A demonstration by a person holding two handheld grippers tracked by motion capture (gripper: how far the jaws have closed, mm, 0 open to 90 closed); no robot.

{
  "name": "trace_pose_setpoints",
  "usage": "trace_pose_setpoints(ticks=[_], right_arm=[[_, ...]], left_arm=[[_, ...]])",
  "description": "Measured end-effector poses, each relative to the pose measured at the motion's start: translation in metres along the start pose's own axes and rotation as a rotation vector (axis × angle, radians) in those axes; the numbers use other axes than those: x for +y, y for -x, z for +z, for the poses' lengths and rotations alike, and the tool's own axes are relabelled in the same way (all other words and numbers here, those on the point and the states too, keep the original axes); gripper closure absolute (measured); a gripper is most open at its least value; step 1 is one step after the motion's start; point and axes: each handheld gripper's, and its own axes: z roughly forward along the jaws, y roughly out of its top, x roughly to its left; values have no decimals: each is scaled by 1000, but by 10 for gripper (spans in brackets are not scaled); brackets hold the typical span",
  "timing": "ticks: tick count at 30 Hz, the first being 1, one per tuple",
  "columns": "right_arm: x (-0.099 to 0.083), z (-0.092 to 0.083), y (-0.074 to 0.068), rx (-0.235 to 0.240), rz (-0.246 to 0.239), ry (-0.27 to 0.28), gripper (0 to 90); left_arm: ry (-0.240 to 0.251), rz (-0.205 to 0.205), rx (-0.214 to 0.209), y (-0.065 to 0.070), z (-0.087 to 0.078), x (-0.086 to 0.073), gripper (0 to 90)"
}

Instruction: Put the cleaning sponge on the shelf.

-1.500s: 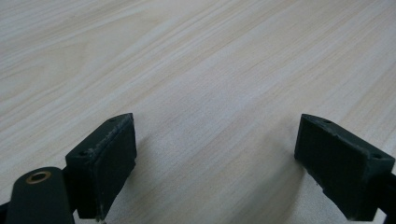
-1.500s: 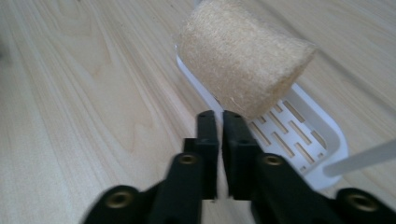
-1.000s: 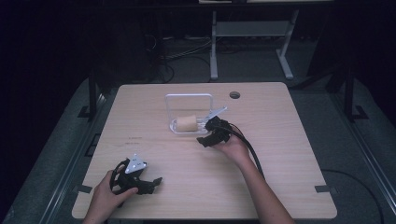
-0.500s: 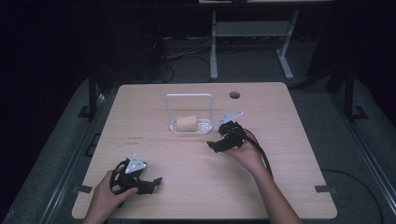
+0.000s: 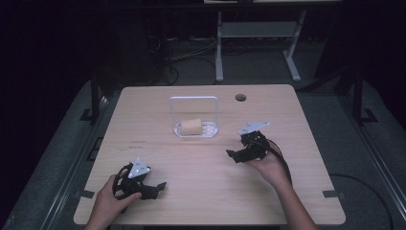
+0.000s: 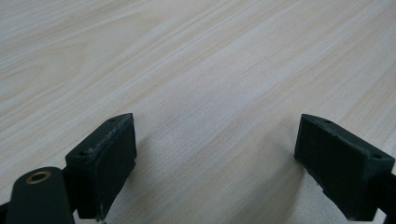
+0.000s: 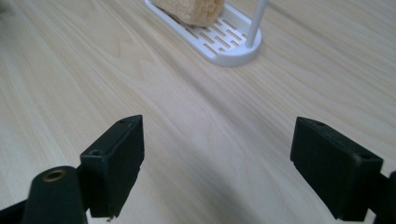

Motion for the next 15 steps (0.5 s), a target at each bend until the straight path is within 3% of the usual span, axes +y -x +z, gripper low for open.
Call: trace_pose_setpoints(ticks=[15], right_arm=[[-45, -26, 6, -28, 58, -2, 160]], left_arm=[[1, 0, 0, 0, 0, 0, 121]])
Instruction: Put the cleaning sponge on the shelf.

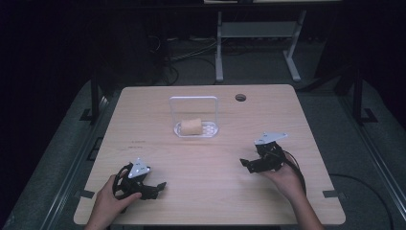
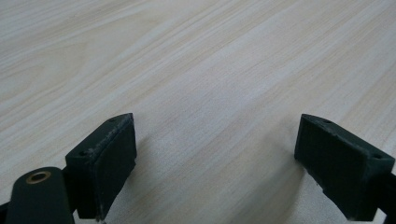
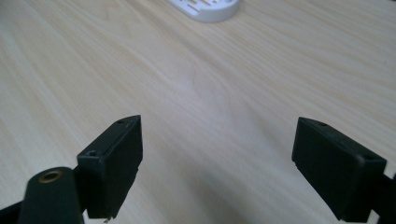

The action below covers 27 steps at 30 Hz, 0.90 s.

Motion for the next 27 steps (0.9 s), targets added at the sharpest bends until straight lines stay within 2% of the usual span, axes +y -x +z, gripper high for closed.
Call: trace_pose_setpoints(ticks=[9, 11, 15, 21, 25, 27], right_arm=[[-32, -18, 2, -14, 40, -2, 140], [-45, -23, 3, -9, 70, -6, 139], [-61, -27, 2, -18, 88, -13, 136], [-82, -29, 1, -45, 100, -28, 121], [-89, -28, 2, -70, 102, -38, 103], [-92, -28, 1, -82, 96, -26, 100]], left_arm=[[-1, 0, 0, 0, 0, 0, 121], [0, 0, 0, 0, 0, 0, 121], [-1, 0, 0, 0, 0, 0, 121], [-1, 0, 0, 0, 0, 0, 121], [0, 0, 0, 0, 0, 0, 121], [0, 0, 1, 0, 0, 0, 121]])
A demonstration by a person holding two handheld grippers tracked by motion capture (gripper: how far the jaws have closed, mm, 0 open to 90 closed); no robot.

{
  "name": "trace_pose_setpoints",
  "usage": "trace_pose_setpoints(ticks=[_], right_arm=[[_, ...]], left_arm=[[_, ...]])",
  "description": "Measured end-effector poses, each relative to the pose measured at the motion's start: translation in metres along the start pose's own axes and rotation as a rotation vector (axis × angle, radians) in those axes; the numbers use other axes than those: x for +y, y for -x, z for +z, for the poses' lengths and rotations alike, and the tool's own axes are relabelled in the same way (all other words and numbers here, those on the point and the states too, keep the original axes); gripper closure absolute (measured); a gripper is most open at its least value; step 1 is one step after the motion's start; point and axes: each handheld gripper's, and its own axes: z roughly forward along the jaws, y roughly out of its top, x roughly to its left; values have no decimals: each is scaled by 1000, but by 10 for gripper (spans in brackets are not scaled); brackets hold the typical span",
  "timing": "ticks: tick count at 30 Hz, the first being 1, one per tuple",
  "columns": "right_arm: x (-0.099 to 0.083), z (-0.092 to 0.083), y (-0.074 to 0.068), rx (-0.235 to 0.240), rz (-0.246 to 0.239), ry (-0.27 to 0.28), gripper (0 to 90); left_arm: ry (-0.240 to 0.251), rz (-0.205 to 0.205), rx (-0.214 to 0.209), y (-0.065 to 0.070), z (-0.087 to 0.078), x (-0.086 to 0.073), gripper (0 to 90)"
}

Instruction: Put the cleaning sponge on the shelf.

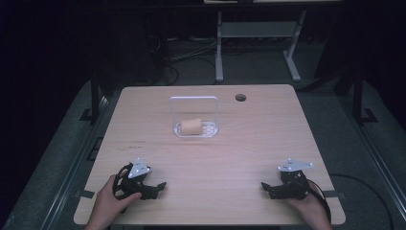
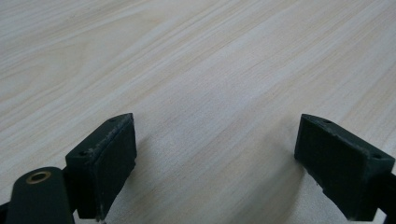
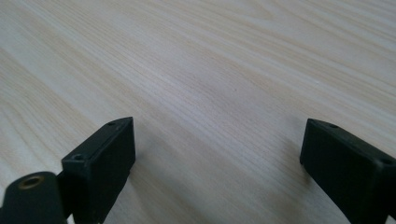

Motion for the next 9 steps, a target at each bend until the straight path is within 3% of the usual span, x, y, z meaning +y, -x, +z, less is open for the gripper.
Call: trace_pose_setpoints(ticks=[9], right_arm=[[-4, 1, 1, -7, -1, 31, 63]], left_arm=[[0, 0, 0, 0, 0, 0, 121]])
